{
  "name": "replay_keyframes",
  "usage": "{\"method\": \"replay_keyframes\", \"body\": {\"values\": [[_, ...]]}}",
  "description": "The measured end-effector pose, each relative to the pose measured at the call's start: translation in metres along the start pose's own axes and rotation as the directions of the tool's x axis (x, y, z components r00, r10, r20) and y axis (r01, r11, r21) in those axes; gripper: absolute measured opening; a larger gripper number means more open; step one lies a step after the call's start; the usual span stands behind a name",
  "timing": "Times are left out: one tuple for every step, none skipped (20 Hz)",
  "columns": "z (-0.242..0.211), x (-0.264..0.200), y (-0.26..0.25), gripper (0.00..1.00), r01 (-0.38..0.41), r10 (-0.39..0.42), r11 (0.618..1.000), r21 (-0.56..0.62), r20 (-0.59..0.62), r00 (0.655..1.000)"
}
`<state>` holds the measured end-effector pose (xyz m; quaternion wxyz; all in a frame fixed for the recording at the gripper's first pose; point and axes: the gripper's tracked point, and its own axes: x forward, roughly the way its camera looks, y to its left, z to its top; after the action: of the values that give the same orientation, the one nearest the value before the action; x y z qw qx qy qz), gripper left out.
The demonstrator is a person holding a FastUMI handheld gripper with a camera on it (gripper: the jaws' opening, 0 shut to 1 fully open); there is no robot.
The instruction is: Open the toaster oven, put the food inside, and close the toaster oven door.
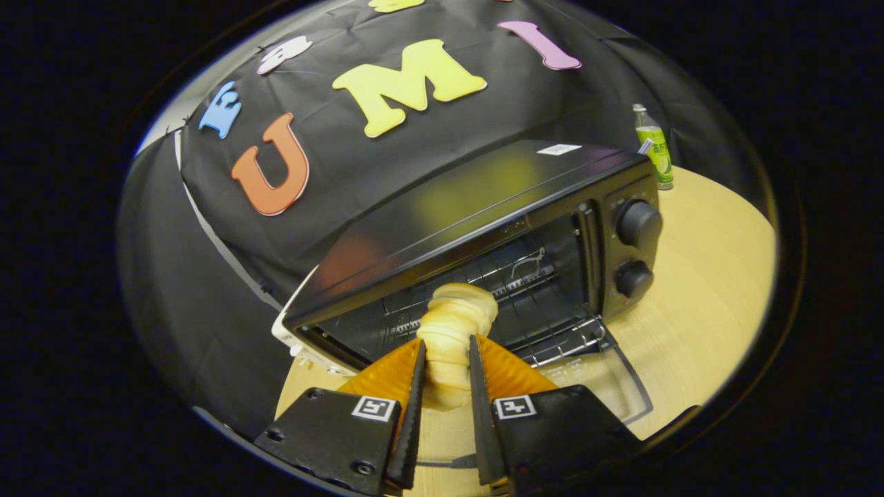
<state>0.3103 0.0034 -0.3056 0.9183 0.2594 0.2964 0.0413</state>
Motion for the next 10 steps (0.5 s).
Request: {"method": "replay_keyframes", "body": {"values": [[0.001,0.01,-0.004,0.39,0.013,-0.013,1.0,0.0,-0.002,1.0],[0.002,0.02,-0.005,0.39,0.019,-0.019,1.0,0.0,0.001,1.0],[0.007,0.028,-0.007,0.39,0.029,-0.028,1.0,-0.008,0.018,0.999],[0.009,0.037,-0.008,0.39,0.035,-0.035,0.999,-0.02,0.029,0.999],[0.009,0.044,-0.006,0.39,0.033,-0.032,0.999,-0.034,0.028,0.999],[0.008,0.05,-0.005,0.39,0.037,-0.036,0.998,-0.042,0.023,0.999],[0.009,0.056,-0.006,0.39,0.044,-0.043,0.998,-0.042,0.021,0.999],[0.01,0.062,-0.006,0.39,0.048,-0.047,0.998,-0.038,0.022,0.999],[0.009,0.067,-0.006,0.39,0.05,-0.049,0.998,-0.035,0.011,0.999],[0.007,0.07,-0.004,0.4,0.046,-0.046,0.998,-0.031,0.001,0.999]]}}
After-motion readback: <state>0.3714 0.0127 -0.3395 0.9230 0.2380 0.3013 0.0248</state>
